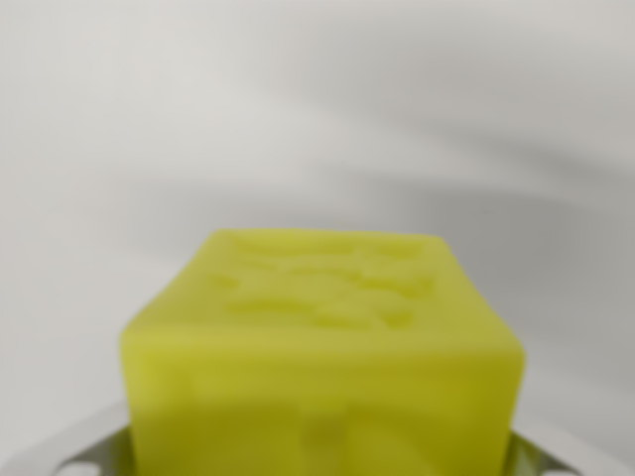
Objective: Pick yellow cube
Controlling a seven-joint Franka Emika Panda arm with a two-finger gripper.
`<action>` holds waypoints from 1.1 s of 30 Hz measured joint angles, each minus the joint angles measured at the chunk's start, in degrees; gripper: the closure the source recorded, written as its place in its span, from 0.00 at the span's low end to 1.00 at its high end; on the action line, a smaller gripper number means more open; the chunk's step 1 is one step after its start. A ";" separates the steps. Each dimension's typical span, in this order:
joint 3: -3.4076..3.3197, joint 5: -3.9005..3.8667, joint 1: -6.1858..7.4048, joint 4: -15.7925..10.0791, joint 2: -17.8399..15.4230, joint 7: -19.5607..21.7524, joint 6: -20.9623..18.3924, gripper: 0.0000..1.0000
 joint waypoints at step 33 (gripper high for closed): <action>0.01 -0.79 -0.08 2.07 -11.02 0.58 -13.11 1.00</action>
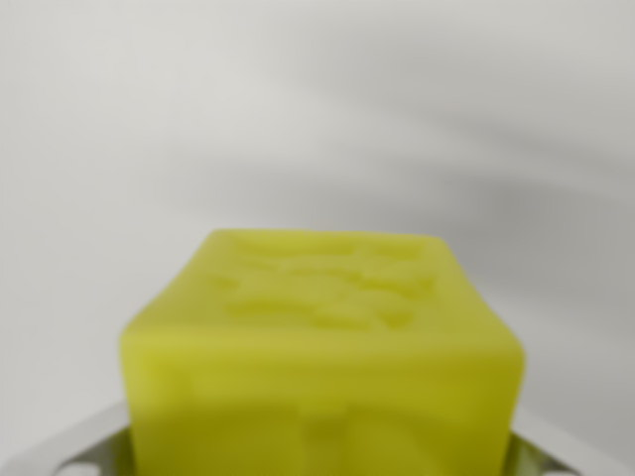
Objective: Pick yellow cube
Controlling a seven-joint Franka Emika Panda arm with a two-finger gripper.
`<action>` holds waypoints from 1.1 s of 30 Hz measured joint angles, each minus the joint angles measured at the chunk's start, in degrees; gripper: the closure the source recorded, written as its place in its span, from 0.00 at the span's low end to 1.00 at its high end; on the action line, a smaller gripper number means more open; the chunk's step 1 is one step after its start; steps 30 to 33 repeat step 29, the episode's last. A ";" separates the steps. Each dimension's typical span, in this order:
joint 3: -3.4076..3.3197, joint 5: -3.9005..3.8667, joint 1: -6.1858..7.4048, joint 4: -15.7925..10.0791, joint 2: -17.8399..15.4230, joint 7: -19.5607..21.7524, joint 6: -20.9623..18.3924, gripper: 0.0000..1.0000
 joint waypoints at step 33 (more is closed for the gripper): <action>0.00 -0.22 0.02 2.81 -5.01 0.18 -7.82 1.00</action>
